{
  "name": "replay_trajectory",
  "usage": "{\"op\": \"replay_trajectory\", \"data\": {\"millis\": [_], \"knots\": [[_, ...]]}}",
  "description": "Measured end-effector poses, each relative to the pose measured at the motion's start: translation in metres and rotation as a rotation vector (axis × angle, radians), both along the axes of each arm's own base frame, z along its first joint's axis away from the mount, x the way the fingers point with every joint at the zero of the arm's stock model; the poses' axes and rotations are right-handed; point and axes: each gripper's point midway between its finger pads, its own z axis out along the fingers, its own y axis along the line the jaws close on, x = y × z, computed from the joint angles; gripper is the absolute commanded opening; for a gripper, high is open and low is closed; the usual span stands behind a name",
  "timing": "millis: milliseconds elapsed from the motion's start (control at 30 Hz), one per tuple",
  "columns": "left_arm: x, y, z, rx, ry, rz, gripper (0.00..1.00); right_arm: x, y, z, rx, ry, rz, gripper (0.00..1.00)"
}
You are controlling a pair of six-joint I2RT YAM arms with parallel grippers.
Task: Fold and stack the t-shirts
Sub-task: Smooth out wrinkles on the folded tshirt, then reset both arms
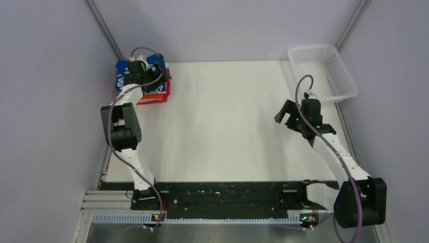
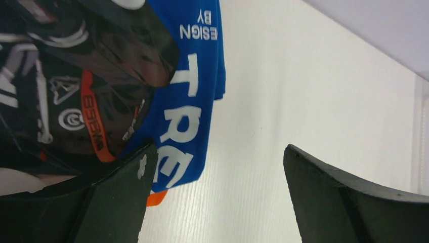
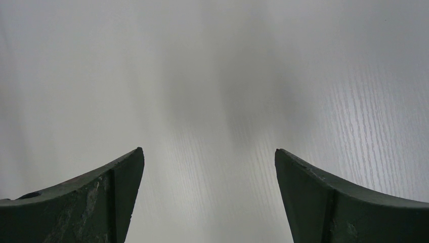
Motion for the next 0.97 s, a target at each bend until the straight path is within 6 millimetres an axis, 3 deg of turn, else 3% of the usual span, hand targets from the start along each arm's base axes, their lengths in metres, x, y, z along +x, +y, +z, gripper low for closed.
{"op": "replay_trajectory", "data": {"millis": [100,200,300,400,467,567,633,667,733,800,967], "knots": [[-0.012,-0.008,-0.019,-0.029,0.013,-0.018,0.99,0.001,0.0,0.0,0.0,-0.003,0.0,0.99],[-0.037,-0.019,-0.039,-0.043,0.068,-0.037,0.99,0.001,0.0,0.0,-0.005,-0.004,0.004,0.99],[-0.05,-0.026,-0.033,-0.026,0.097,-0.048,0.99,0.0,-0.001,0.001,-0.01,-0.007,0.008,0.99],[-0.063,-0.03,0.01,0.014,0.035,-0.054,0.99,-0.001,-0.003,0.013,-0.015,-0.045,0.001,0.99],[-0.084,-0.035,0.062,0.04,-0.069,-0.051,0.99,-0.004,-0.004,0.027,-0.015,-0.089,-0.006,0.99],[-0.135,-0.04,0.143,0.068,-0.269,-0.038,0.99,-0.011,-0.008,0.053,-0.016,-0.176,-0.021,0.99],[-0.172,-0.042,0.179,0.076,-0.387,-0.022,0.99,-0.016,-0.011,0.065,-0.018,-0.215,-0.033,0.99],[-0.19,-0.042,0.188,0.078,-0.428,-0.009,0.99,-0.019,-0.012,0.07,-0.019,-0.231,-0.04,0.99],[-0.221,-0.041,0.191,0.076,-0.469,0.022,0.99,-0.025,-0.016,0.079,-0.023,-0.26,-0.055,0.99],[-0.241,-0.037,0.18,0.073,-0.473,0.062,0.99,-0.031,-0.018,0.085,-0.021,-0.289,-0.068,0.99],[-0.265,-0.03,0.133,0.063,-0.384,0.125,0.99,-0.044,-0.02,0.081,-0.01,-0.305,-0.078,0.99]]}}
